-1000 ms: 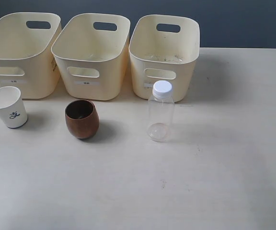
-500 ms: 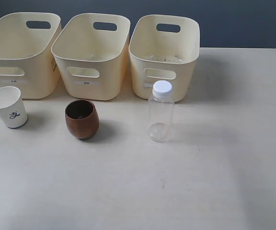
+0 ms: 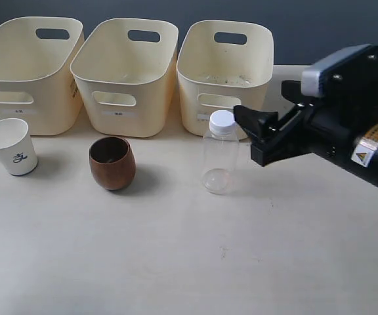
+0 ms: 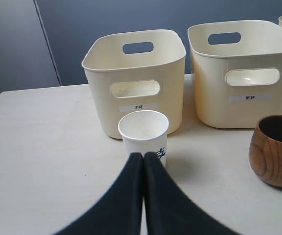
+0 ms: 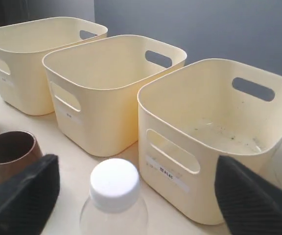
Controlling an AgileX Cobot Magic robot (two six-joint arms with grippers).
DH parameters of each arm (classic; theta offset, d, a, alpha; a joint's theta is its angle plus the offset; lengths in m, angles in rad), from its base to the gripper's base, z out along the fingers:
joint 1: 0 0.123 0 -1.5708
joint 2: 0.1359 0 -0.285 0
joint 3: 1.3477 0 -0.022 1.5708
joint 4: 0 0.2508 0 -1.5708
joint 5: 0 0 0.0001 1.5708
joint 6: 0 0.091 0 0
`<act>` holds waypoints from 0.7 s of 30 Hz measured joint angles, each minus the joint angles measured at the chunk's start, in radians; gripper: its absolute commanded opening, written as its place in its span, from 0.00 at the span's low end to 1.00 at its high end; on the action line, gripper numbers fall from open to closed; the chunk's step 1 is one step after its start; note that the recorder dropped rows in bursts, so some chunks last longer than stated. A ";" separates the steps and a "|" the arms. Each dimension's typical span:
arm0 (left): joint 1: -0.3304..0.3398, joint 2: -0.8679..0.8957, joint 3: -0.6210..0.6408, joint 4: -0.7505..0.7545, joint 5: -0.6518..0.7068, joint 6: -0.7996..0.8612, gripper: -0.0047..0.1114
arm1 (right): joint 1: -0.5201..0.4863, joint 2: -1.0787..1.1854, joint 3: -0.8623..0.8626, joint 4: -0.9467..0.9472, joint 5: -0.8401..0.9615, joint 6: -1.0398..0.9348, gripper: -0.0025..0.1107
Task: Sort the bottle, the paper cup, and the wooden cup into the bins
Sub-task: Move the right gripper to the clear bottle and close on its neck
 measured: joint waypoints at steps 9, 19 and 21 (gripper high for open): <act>0.000 0.000 0.000 0.000 0.000 0.000 0.04 | 0.002 0.267 -0.071 -0.119 -0.195 0.084 0.76; 0.000 0.000 0.000 0.000 0.000 0.000 0.04 | 0.002 0.319 -0.108 -0.133 -0.221 0.074 0.76; 0.000 0.000 0.000 0.000 0.000 0.000 0.04 | 0.002 0.333 -0.129 -0.133 -0.219 0.074 0.76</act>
